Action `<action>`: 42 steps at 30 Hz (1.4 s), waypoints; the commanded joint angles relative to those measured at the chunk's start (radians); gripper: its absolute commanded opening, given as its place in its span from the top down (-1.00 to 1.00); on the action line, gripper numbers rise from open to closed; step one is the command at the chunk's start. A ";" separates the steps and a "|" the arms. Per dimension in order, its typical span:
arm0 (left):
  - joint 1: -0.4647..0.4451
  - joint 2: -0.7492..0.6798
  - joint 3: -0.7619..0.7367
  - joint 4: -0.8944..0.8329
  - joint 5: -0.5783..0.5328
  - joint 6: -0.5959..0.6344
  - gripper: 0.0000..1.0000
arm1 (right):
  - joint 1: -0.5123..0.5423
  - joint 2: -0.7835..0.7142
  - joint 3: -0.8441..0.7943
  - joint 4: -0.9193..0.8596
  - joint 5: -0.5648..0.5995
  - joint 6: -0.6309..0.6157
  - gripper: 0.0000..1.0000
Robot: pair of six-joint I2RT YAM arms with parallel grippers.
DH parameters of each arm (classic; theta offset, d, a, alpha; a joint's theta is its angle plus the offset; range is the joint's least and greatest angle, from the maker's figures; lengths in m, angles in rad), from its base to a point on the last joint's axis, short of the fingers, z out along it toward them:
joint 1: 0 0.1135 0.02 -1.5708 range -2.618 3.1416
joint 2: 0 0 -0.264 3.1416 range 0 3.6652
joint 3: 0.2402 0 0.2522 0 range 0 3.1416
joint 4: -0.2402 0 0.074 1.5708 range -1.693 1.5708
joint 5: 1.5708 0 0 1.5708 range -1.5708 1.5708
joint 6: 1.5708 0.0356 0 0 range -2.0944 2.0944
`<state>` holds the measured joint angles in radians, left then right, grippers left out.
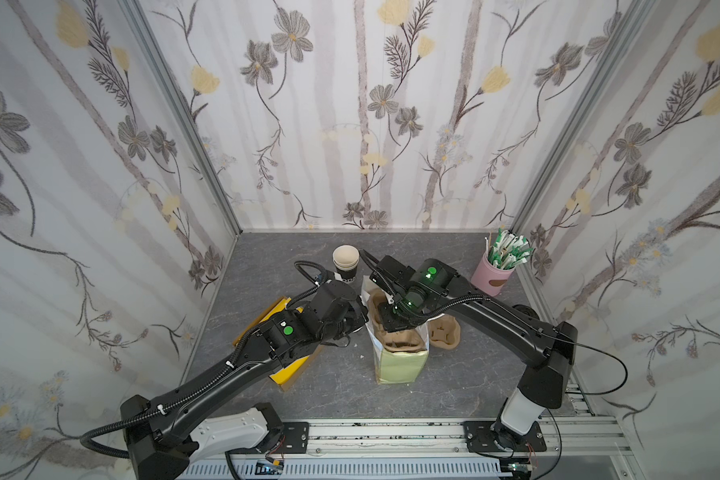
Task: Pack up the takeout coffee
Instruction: 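Push the tan carrier down into the bag with the right gripper while left holds bag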
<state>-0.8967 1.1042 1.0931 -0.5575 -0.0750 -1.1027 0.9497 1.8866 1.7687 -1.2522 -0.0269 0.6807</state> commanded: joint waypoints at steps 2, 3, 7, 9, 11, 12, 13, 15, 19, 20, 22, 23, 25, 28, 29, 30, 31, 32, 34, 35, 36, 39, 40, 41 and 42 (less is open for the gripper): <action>0.001 -0.002 0.004 0.019 -0.004 0.007 1.00 | -0.002 0.009 0.001 0.036 0.026 0.021 0.37; 0.001 -0.001 0.002 0.019 -0.007 0.005 1.00 | -0.002 0.009 0.001 0.036 0.031 0.020 0.37; 0.002 0.000 -0.001 0.019 -0.018 -0.010 1.00 | -0.002 -0.004 0.000 0.036 0.042 0.010 0.37; 0.003 0.002 -0.001 0.019 -0.025 -0.018 1.00 | -0.001 -0.013 0.001 0.032 0.039 0.002 0.37; 0.003 0.004 0.003 0.019 -0.033 -0.020 1.00 | 0.002 -0.019 0.001 0.024 0.032 -0.009 0.37; 0.001 0.006 0.005 0.019 -0.036 -0.020 1.00 | 0.003 -0.022 0.001 0.019 0.031 -0.013 0.37; 0.002 0.006 0.008 0.019 -0.040 -0.020 1.00 | 0.004 -0.024 -0.001 0.017 0.027 -0.020 0.36; 0.002 0.014 0.016 0.020 -0.042 -0.013 1.00 | 0.004 -0.024 -0.015 0.018 0.018 -0.031 0.36; -0.001 0.038 0.047 0.021 -0.021 0.032 1.00 | 0.004 -0.007 -0.029 0.029 0.020 -0.042 0.36; 0.000 0.040 0.051 0.021 -0.017 0.040 1.00 | 0.002 0.001 -0.029 0.030 0.023 -0.040 0.36; -0.001 0.035 0.047 0.021 -0.020 0.036 1.00 | -0.003 0.013 -0.029 0.038 0.027 -0.038 0.36; 0.001 0.030 0.044 0.021 -0.024 0.032 1.00 | -0.005 0.020 -0.028 0.040 0.031 -0.035 0.36; 0.001 0.021 0.039 0.021 -0.029 0.030 1.00 | -0.010 0.032 -0.026 0.050 0.037 -0.032 0.37; 0.001 0.016 0.032 0.020 -0.030 0.020 1.00 | -0.021 0.048 -0.026 0.060 0.044 -0.032 0.37; 0.000 0.014 0.029 0.021 -0.029 0.020 1.00 | -0.024 0.052 -0.026 0.059 0.047 -0.033 0.37; 0.001 0.012 0.027 0.021 -0.028 0.017 1.00 | -0.029 0.057 -0.026 0.059 0.051 -0.034 0.37; 0.000 0.010 0.025 0.021 -0.028 0.016 1.00 | -0.033 0.058 -0.026 0.060 0.056 -0.035 0.37; -0.001 0.008 0.021 0.021 -0.028 0.014 1.00 | -0.036 0.061 -0.026 0.060 0.063 -0.039 0.37; 0.001 0.006 0.018 0.021 -0.028 0.012 1.00 | -0.044 0.067 -0.028 0.062 0.068 -0.044 0.37; 0.000 0.006 0.016 0.021 -0.027 0.014 1.00 | -0.047 0.071 -0.030 0.065 0.069 -0.048 0.37; 0.000 0.008 0.016 0.021 -0.025 0.014 1.00 | -0.049 0.077 -0.029 0.067 0.070 -0.052 0.37; 0.000 0.011 0.014 0.021 -0.020 0.018 1.00 | -0.047 0.088 -0.028 0.077 0.064 -0.057 0.37; 0.000 0.011 0.012 0.021 -0.020 0.020 1.00 | -0.046 0.090 -0.029 0.083 0.059 -0.058 0.37; 0.000 0.010 0.010 0.021 -0.021 0.017 1.00 | -0.046 0.094 -0.031 0.089 0.052 -0.061 0.37; -0.001 0.009 0.008 0.021 -0.022 0.015 1.00 | -0.045 0.095 -0.033 0.096 0.049 -0.064 0.37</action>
<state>-0.8970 1.1168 1.1061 -0.5571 -0.0845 -1.0843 0.9012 1.9728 1.7397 -1.1965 0.0250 0.6296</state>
